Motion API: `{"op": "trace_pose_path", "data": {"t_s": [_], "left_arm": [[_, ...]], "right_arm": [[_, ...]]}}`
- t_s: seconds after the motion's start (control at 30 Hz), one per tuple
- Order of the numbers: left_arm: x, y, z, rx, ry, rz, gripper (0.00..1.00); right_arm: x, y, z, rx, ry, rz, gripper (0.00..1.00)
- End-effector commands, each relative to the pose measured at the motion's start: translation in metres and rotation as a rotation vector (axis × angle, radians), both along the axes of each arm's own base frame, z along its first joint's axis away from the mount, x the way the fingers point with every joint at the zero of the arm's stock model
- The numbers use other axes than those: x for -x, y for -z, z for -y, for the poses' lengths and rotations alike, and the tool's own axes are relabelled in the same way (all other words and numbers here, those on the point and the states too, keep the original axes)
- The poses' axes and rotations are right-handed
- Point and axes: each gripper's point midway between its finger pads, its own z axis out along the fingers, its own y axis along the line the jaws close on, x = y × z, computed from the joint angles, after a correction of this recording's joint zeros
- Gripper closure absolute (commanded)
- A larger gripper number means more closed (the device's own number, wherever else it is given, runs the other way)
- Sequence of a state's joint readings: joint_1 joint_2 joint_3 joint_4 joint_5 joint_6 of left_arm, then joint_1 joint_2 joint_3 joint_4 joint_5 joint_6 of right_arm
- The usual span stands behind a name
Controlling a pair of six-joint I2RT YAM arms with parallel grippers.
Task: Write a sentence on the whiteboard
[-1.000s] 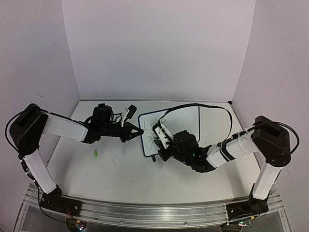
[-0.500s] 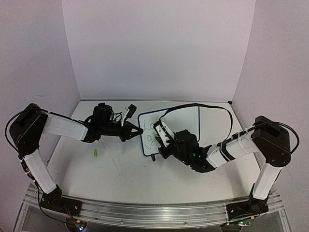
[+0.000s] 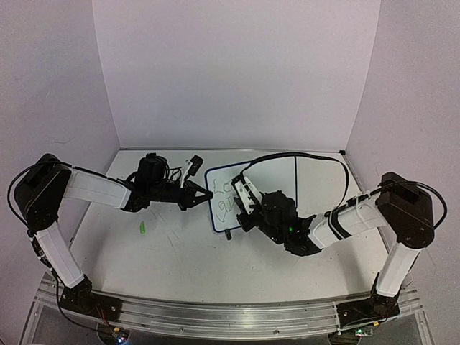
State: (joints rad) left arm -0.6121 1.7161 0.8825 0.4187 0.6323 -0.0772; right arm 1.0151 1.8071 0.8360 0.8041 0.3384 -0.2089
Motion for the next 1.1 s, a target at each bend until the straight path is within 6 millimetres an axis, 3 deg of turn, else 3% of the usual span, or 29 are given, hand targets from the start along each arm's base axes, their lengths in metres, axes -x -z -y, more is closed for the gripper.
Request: {"op": "trace_pose_path", "data": {"t_s": [0.0,0.23,0.4,0.63,1.07], "left_arm": [[-0.011,0.002,-0.002,-0.044,-0.019,0.067,1.00],[-0.012,0.002,-0.003,-0.048,-0.025,0.067,1.00],[-0.013,0.004,-0.002,-0.051,-0.024,0.062,1.00],[-0.012,0.002,-0.003,-0.050,-0.027,0.065,1.00],[-0.013,0.001,-0.001,-0.048,-0.020,0.063,1.00]], "right_arm": [[-0.016,-0.035,0.018,-0.077,0.094,0.061,1.00],[0.016,-0.043,0.025,-0.144,-0.038,0.031,1.00],[0.011,-0.039,0.029,-0.152,-0.032,0.017,1.00],[0.002,-0.032,0.016,-0.140,-0.059,-0.007,1.00],[0.008,-0.030,-0.008,-0.126,-0.129,-0.013,1.00]]}}
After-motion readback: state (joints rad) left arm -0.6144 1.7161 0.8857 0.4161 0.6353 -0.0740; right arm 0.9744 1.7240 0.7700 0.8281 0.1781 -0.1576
